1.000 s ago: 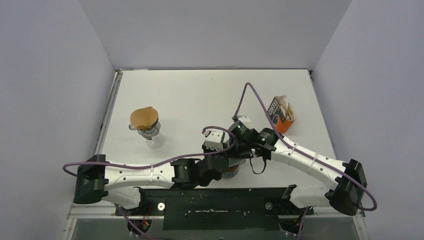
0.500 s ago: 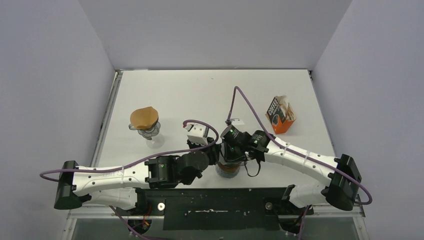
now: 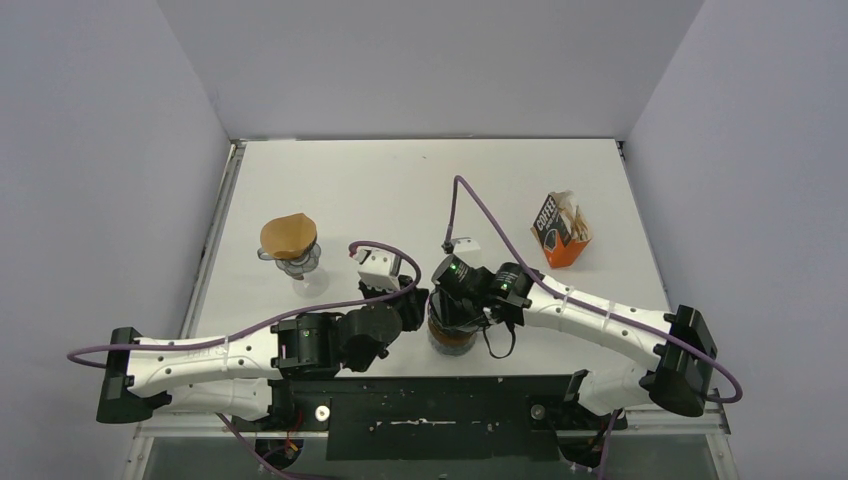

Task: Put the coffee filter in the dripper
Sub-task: Place the coffee filter in the coffee dripper.

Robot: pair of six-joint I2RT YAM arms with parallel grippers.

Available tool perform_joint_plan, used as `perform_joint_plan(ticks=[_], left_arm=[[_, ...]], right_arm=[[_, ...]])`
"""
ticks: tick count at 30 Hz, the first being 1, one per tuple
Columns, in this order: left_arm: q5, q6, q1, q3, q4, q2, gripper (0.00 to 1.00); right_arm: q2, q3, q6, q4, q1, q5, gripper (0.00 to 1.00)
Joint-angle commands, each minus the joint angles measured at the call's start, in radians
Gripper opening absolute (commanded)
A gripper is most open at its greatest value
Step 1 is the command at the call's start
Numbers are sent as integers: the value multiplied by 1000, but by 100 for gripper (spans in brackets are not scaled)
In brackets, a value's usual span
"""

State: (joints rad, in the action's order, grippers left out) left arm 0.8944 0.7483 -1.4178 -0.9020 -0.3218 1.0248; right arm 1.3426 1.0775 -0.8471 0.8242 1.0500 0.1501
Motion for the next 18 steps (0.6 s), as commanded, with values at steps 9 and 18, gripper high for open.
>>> perform_joint_plan(ticks=[9,18], left_arm=[[26,-12,-2,10,18,-12,35],[19,-22,6,16,26,-8,35]], right_arm=[[63,21,5,14,17,32,30],[87,36,18,19,22,40,22]])
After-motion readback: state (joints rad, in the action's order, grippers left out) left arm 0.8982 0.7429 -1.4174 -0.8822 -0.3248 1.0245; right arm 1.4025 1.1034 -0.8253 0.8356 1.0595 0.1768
